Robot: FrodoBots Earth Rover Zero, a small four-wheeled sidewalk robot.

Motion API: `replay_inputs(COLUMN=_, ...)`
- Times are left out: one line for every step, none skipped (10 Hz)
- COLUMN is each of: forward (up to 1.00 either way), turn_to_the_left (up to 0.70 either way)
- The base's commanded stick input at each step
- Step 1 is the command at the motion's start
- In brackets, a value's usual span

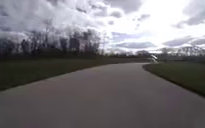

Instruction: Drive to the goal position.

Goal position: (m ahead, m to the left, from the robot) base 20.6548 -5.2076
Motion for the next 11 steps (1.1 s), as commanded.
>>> replay_inputs(forward=0.98, turn_to_the_left=-0.21)
replay_inputs(forward=0.98, turn_to_the_left=-0.27)
replay_inputs(forward=0.98, turn_to_the_left=-0.29)
replay_inputs(forward=0.98, turn_to_the_left=-0.30)
replay_inputs(forward=0.98, turn_to_the_left=-0.32)
replay_inputs(forward=0.98, turn_to_the_left=-0.08)
replay_inputs(forward=0.98, turn_to_the_left=0.00)
replay_inputs(forward=0.98, turn_to_the_left=0.00)
replay_inputs(forward=0.98, turn_to_the_left=0.00)
replay_inputs(forward=0.98, turn_to_the_left=0.00)
replay_inputs(forward=0.98, turn_to_the_left=0.00)
